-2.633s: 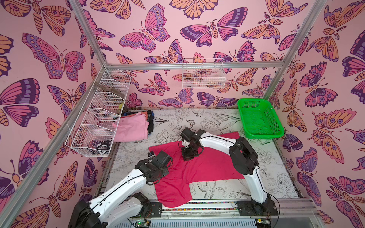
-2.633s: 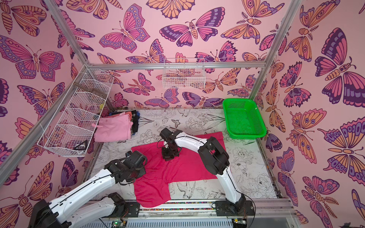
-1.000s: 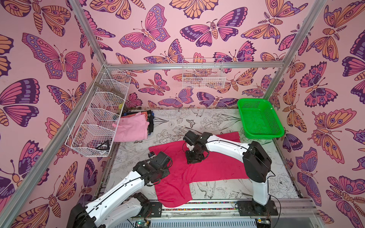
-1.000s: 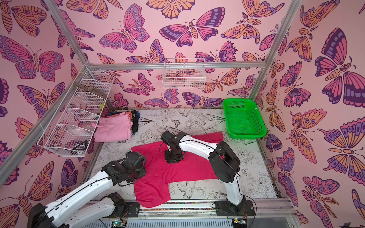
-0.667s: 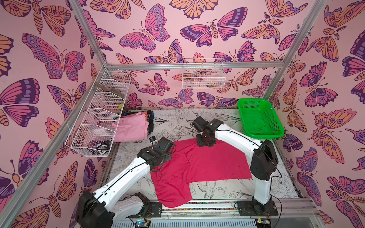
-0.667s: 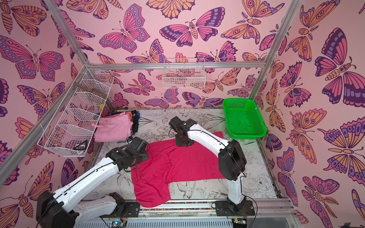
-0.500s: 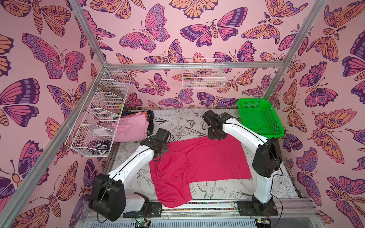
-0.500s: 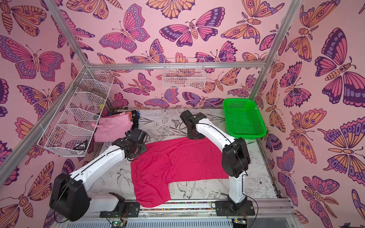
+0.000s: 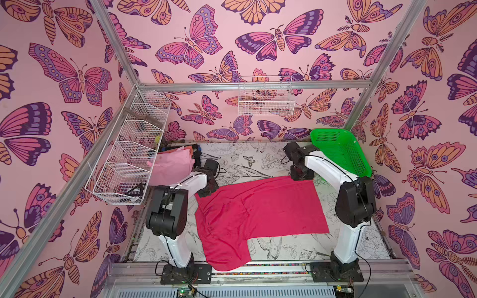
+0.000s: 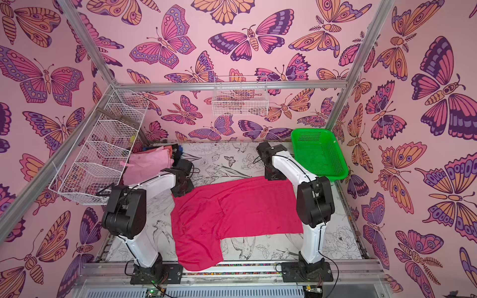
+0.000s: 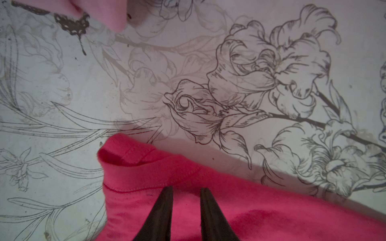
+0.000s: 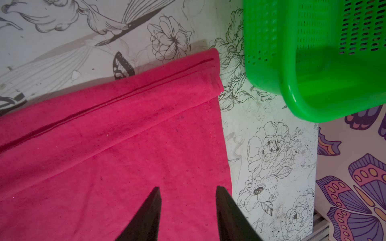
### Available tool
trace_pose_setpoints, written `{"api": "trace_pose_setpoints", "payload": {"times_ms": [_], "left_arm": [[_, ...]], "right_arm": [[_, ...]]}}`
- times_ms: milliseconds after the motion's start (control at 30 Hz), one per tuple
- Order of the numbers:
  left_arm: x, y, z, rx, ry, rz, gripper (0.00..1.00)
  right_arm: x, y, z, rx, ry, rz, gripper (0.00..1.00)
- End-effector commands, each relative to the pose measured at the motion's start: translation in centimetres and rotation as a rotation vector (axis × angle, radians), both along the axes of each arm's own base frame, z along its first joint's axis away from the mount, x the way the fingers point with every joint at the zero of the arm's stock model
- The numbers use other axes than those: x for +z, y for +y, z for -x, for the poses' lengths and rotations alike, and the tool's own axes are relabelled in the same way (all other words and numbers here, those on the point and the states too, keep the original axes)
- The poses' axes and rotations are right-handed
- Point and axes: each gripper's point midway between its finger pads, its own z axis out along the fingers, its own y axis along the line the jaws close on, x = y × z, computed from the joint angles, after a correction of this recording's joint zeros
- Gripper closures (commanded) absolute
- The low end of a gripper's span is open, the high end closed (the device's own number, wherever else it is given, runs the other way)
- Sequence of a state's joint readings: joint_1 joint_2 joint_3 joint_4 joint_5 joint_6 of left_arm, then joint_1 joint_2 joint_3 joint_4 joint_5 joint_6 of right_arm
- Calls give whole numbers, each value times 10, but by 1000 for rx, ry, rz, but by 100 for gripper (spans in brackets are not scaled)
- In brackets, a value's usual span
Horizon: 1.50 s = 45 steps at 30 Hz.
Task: Fold and stack t-shirts
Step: Fold the T-shirt, then smooth out the T-shirt at the center of the board.
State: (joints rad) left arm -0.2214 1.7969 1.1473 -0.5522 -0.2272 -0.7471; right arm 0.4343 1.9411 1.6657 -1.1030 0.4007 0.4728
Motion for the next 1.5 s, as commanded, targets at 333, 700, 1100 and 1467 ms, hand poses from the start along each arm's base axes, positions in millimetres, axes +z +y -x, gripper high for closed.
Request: {"api": "trace_pose_setpoints", "payload": {"times_ms": [333, 700, 1100, 1467], "left_arm": [[-46, 11, 2, 43, 78, 29, 73], [-54, 16, 0, 56, 88, 56, 75], [-50, 14, -23, 39, 76, 93, 76], [-44, 18, -34, 34, 81, 86, 76]], "right_arm": [[-23, -29, -30, -44, 58, -35, 52], [-33, -37, -67, -54, 69, -9, 54], [-51, -50, -76, -30, 149, 117, 55], [-52, -53, -83, -30, 152, 119, 55]]}}
